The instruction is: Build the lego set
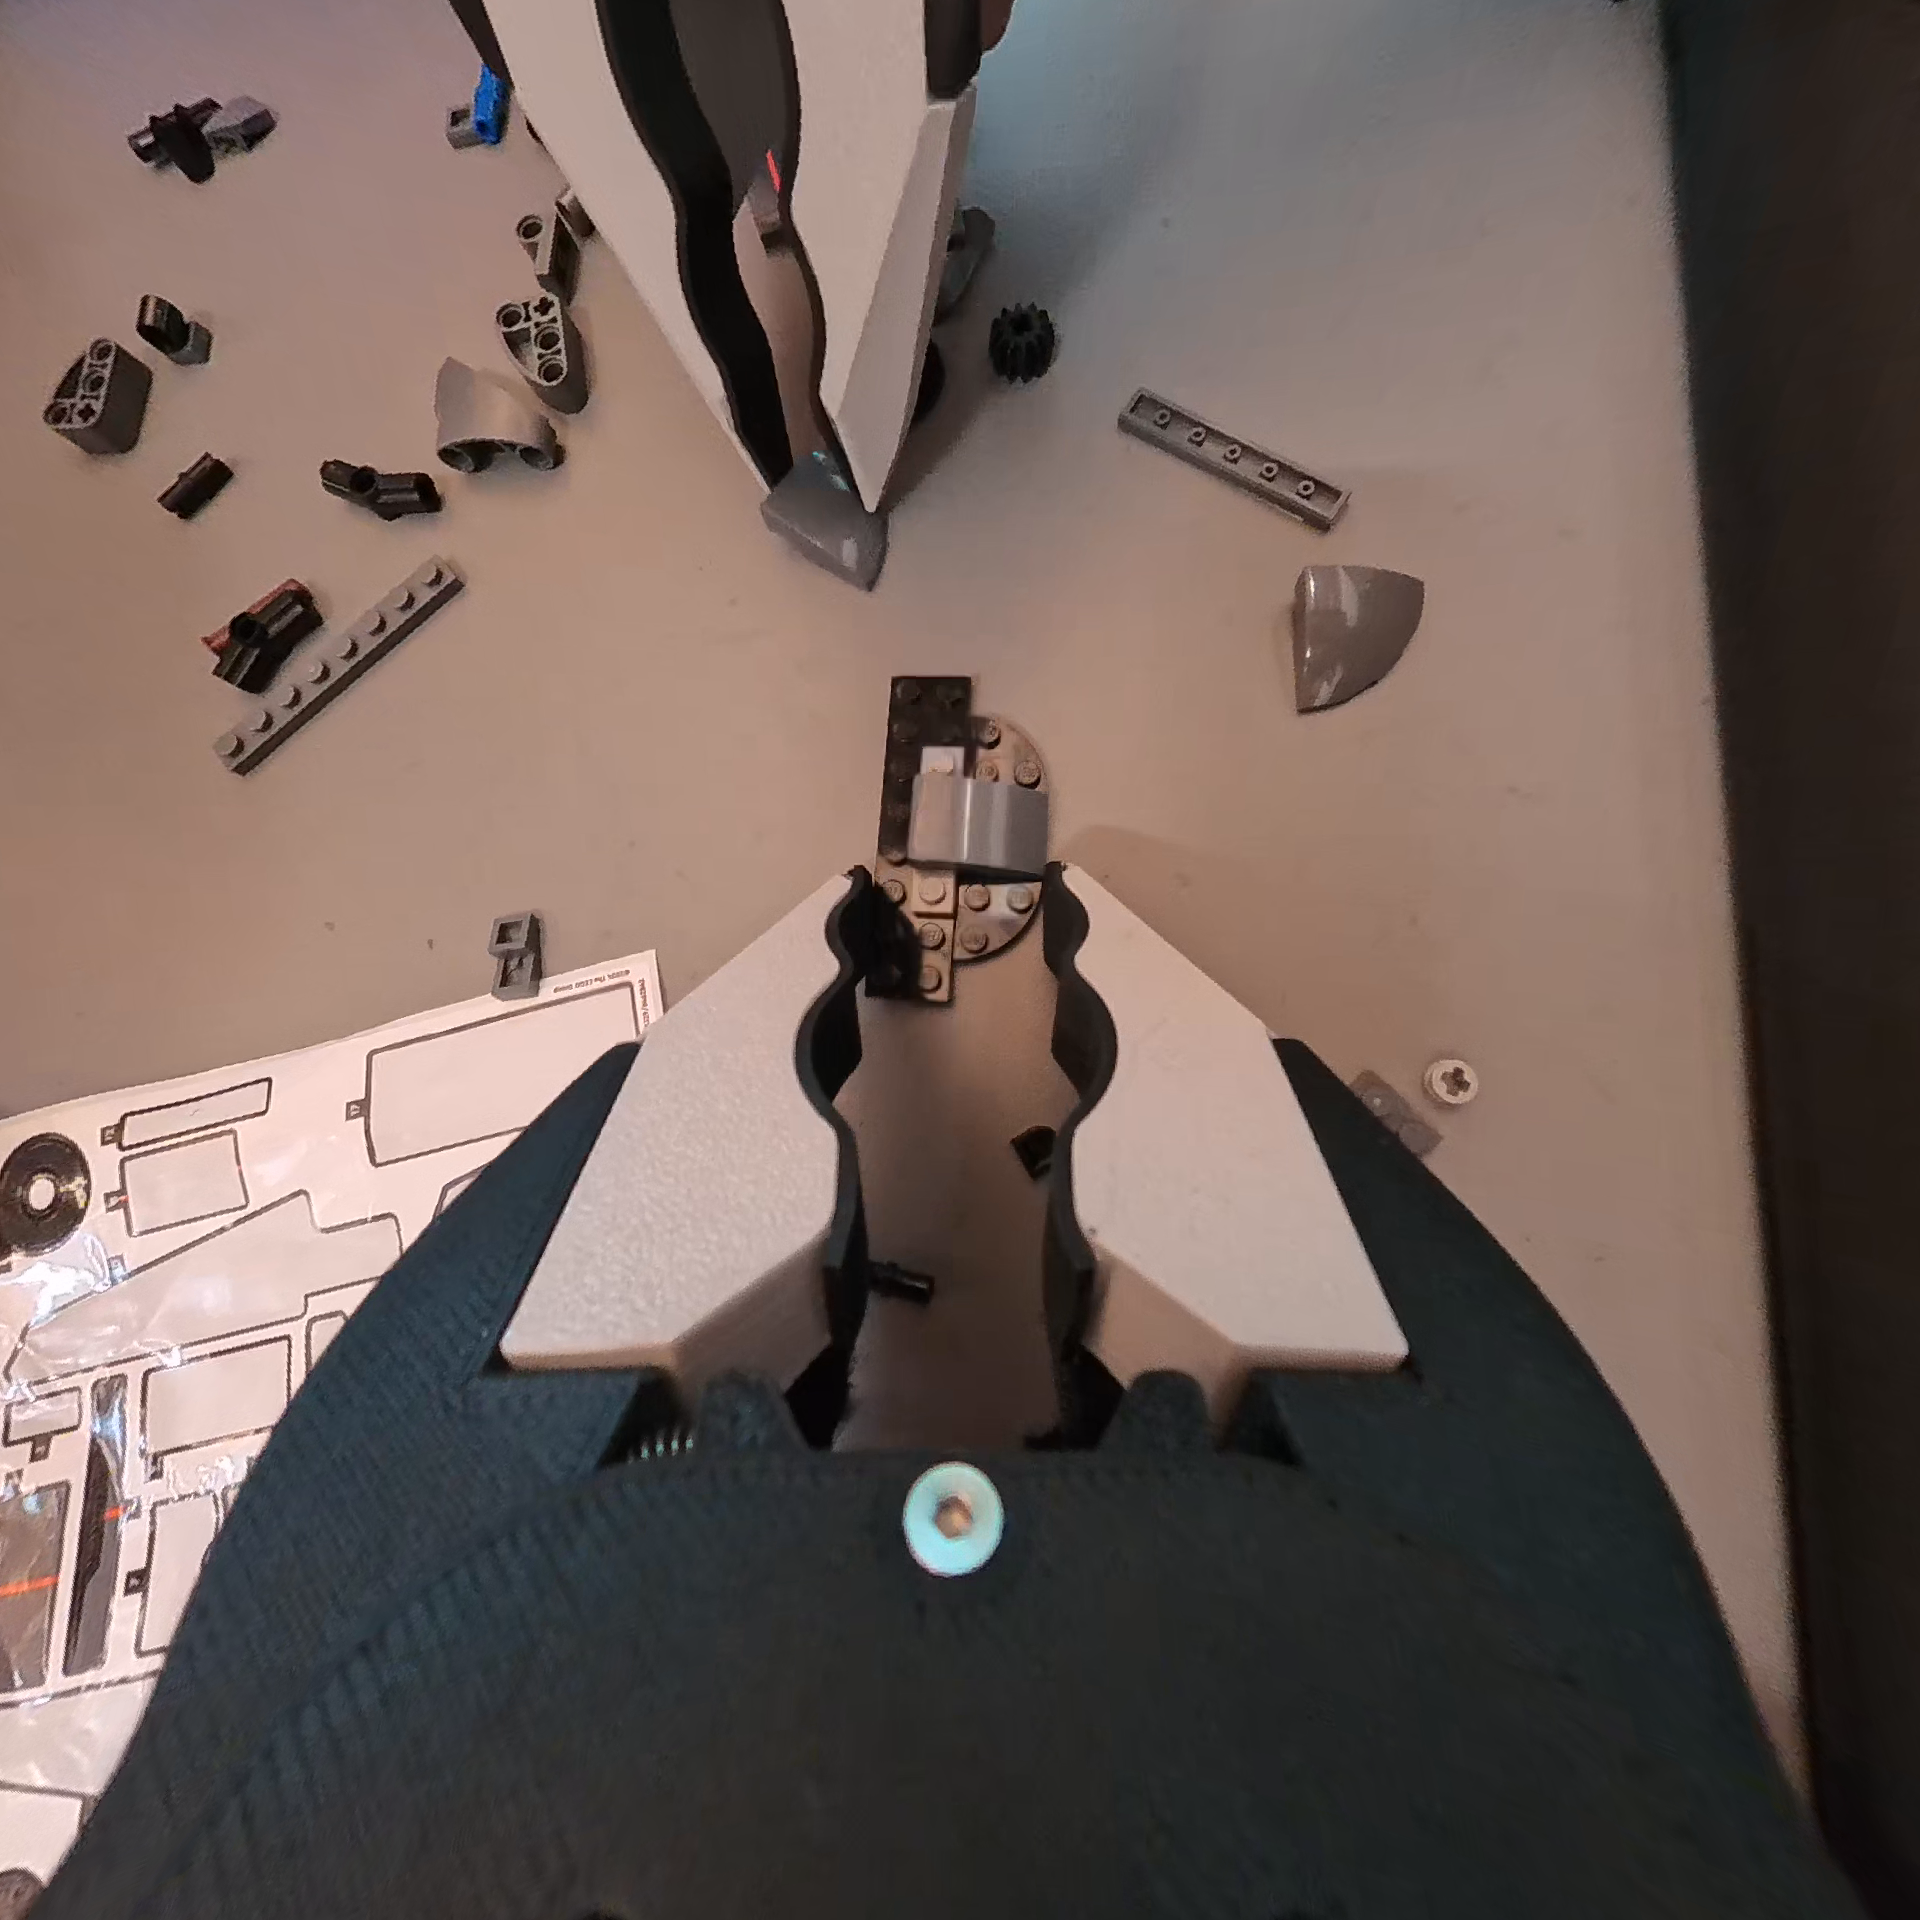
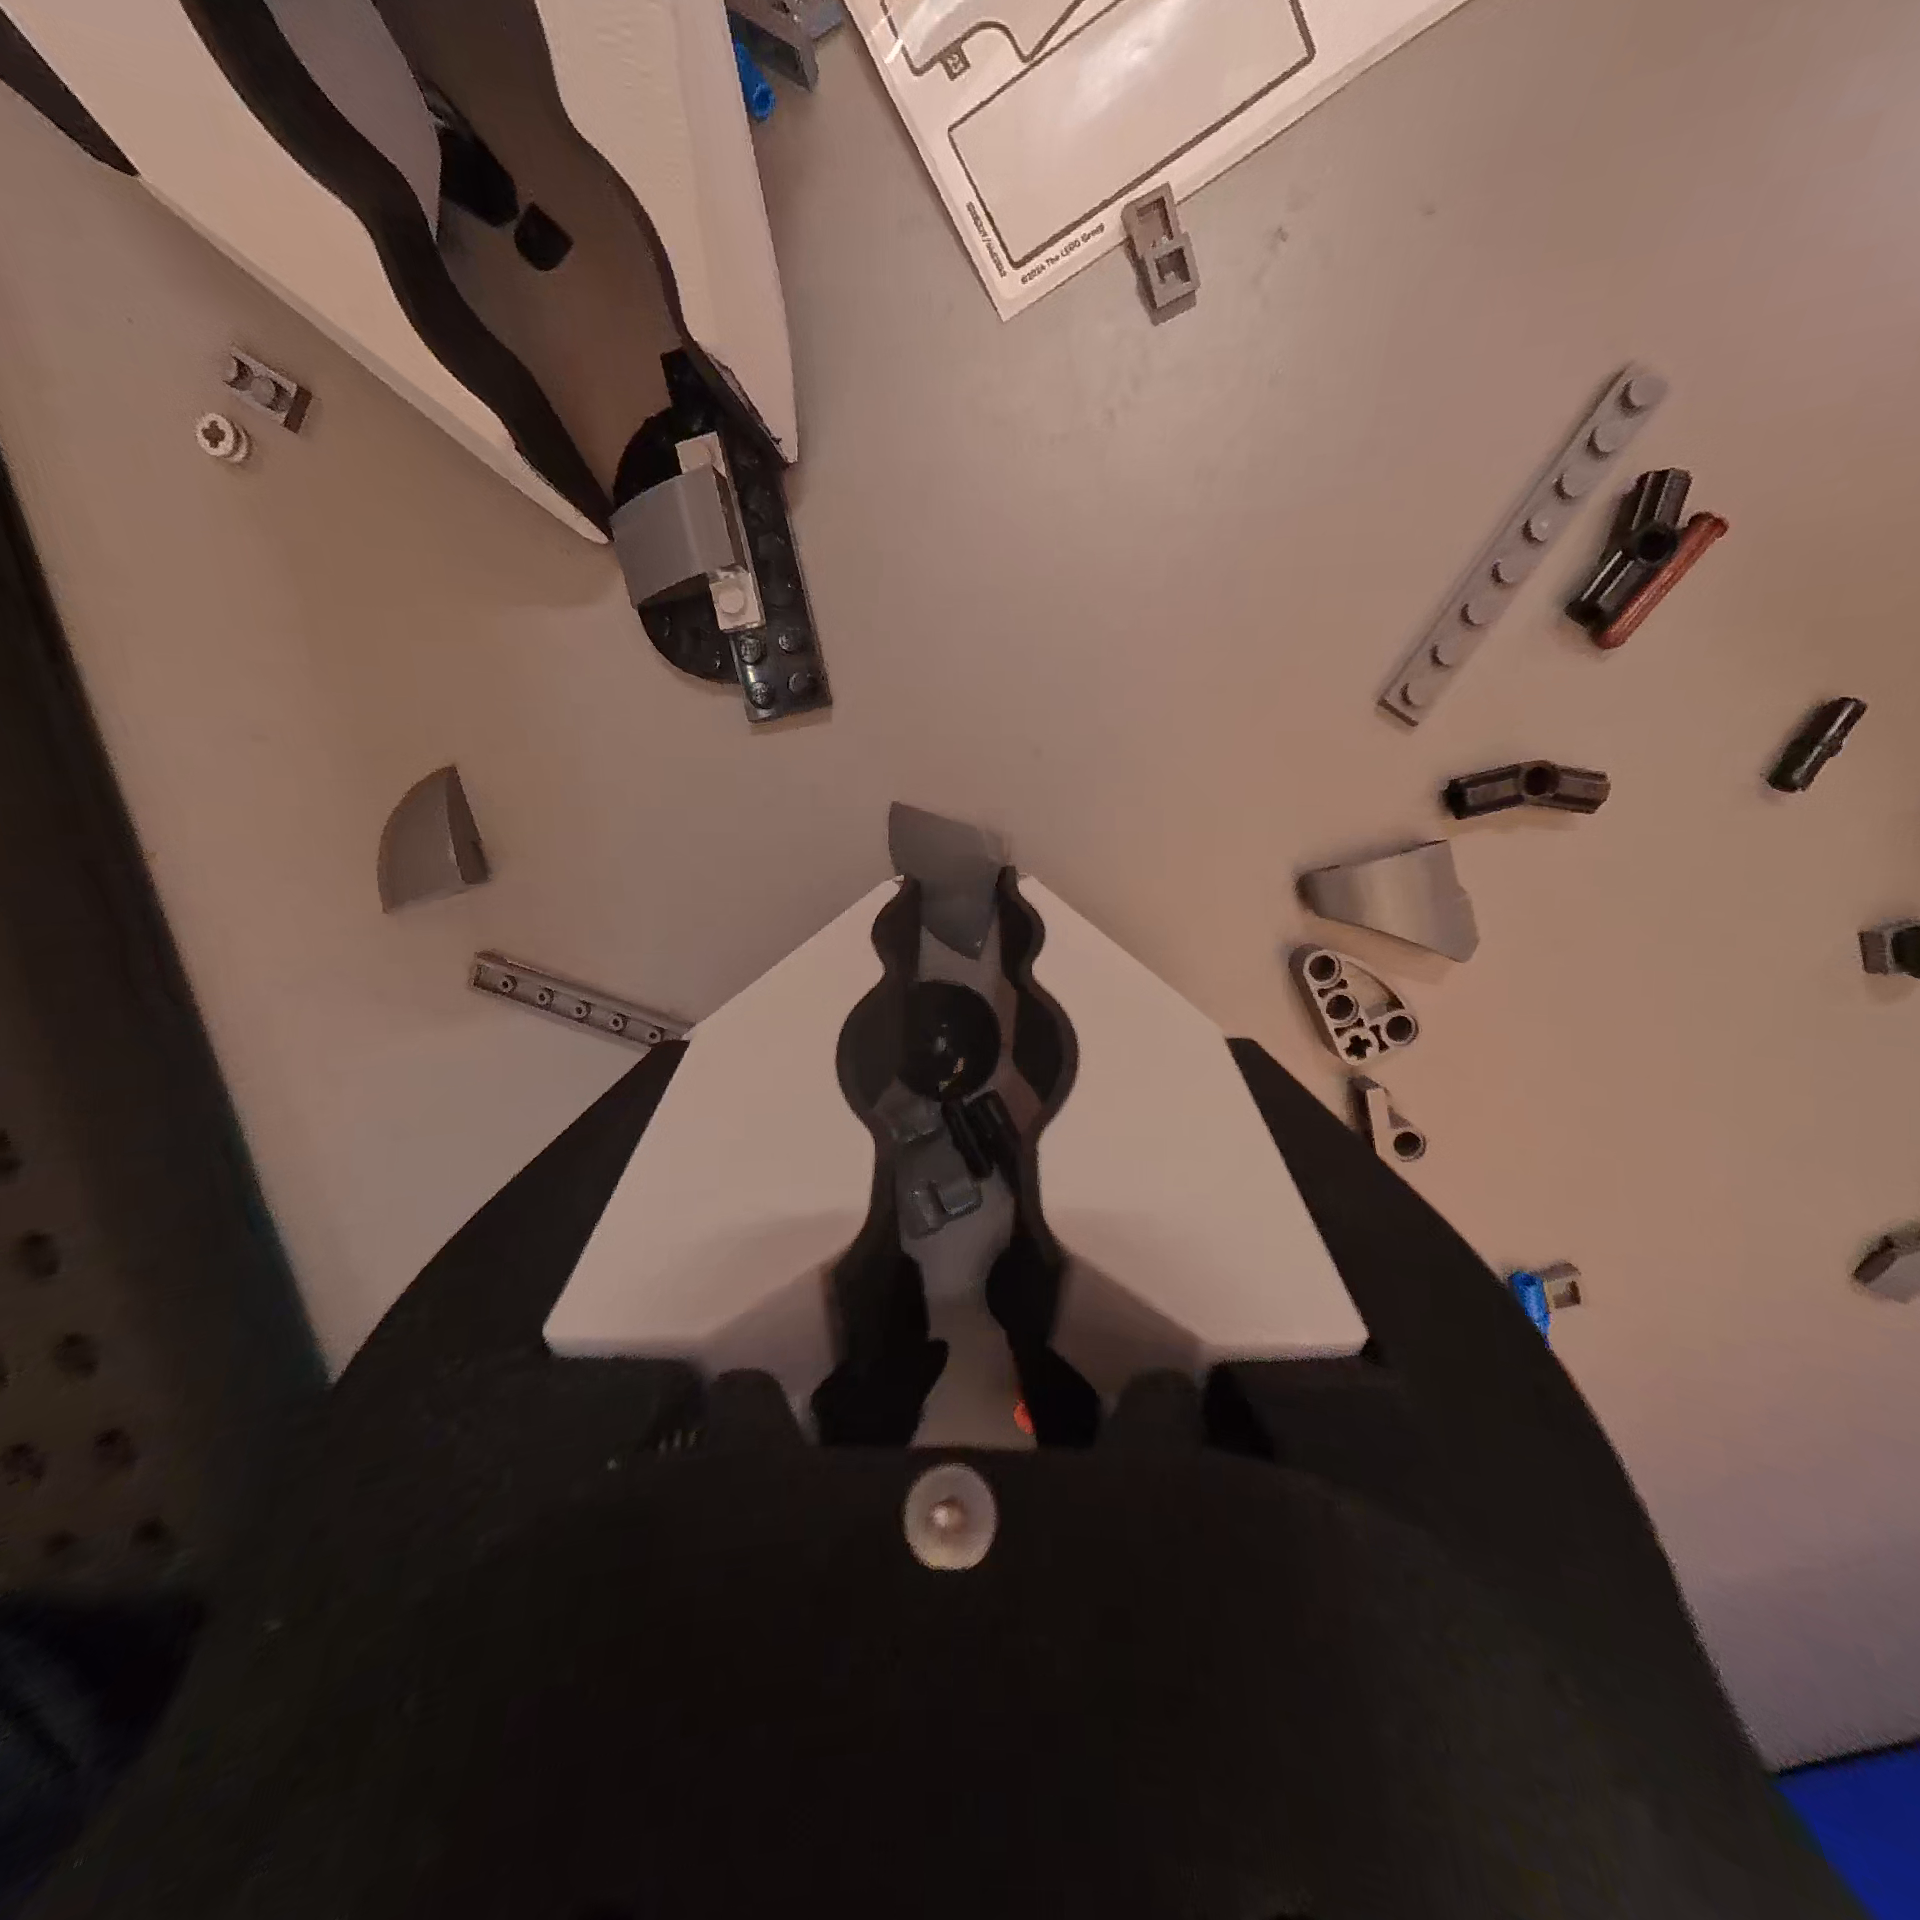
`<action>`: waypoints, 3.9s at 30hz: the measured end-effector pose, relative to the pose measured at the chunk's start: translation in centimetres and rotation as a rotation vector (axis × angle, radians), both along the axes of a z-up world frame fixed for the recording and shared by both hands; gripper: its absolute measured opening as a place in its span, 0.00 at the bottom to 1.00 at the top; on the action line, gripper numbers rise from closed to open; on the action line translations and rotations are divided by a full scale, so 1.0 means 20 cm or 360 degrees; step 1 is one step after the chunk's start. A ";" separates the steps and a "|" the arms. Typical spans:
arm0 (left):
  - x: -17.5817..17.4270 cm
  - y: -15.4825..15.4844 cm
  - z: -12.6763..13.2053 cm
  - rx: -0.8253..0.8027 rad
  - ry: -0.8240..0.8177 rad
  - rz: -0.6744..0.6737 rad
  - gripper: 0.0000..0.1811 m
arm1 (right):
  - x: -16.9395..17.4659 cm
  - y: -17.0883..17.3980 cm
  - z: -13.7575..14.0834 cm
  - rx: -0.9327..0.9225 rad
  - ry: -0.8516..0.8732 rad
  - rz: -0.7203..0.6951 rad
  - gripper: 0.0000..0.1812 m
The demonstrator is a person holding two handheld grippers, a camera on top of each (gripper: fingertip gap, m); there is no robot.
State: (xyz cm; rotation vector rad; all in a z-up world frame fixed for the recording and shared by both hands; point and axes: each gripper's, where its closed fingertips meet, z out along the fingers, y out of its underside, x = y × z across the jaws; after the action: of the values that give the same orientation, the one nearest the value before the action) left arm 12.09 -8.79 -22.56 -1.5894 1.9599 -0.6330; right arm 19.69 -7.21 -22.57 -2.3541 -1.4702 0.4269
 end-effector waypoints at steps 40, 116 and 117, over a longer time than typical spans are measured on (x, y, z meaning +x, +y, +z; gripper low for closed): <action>0.01 -0.02 0.00 -0.0019 -0.0005 -0.0026 0.16 | -0.27 -0.09 0.04 0.0070 0.0167 0.0337 0.09; 0.01 -0.04 0.01 -0.0014 -0.0012 -0.0071 0.12 | -0.34 -0.08 0.05 -0.0014 0.0164 0.0240 0.04; 0.01 -0.04 0.01 -0.0017 -0.0012 -0.0072 0.12 | -0.34 -0.07 0.06 0.0001 0.0174 0.0232 0.01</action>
State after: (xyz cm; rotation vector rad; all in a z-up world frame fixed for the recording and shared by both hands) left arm 12.23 -9.60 -22.45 -1.5509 1.9947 -0.6679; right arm 12.86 -8.67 -21.44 -2.1933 -1.5954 0.5819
